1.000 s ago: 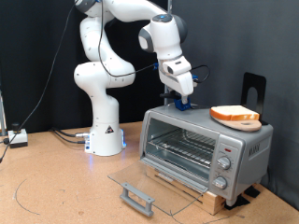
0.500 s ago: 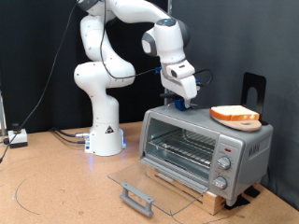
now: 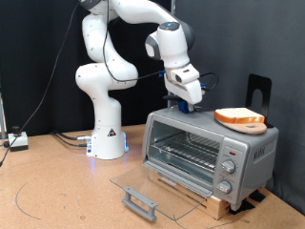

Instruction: Make a piece of toast with the oven

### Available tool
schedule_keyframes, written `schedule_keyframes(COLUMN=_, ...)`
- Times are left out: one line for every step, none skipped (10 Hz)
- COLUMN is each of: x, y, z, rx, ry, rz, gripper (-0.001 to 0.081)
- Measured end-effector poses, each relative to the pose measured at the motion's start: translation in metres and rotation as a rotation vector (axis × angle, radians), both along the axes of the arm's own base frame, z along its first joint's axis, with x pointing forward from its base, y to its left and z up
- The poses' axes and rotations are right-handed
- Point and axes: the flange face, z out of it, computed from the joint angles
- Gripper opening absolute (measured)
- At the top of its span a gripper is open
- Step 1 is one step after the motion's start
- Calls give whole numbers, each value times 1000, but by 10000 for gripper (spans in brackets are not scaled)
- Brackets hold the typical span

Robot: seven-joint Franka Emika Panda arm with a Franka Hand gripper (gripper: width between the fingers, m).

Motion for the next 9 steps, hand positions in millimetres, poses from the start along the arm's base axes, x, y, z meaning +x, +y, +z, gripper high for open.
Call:
schedule_keyframes(x=0, y=0, z=1, rx=6, ry=-4, rz=0, gripper=526)
schedule_keyframes(x=1, y=0, z=1, rx=13, ry=-7, rz=-4, gripper=394)
schedule_keyframes(x=2, y=-1, z=2, rx=21, ry=-10, rz=-12, gripper=396)
schedule_keyframes(x=3, y=-2, z=4, rx=29, ry=-16, rz=-20, gripper=396)
schedule_keyframes(x=5, y=-5, z=8, rx=46, ry=-21, rz=-33, gripper=397)
schedule_keyframes(x=7, y=-11, z=14, rx=70, ry=-32, rz=-47, gripper=397)
schedule_keyframes(x=9, y=-19, z=22, rx=101, ry=-44, rz=-59, gripper=397)
schedule_keyframes(x=10, y=-29, z=32, rx=134, ry=-52, rz=-64, gripper=397)
schedule_keyframes(x=9, y=-38, z=41, rx=160, ry=-55, rz=-63, gripper=397)
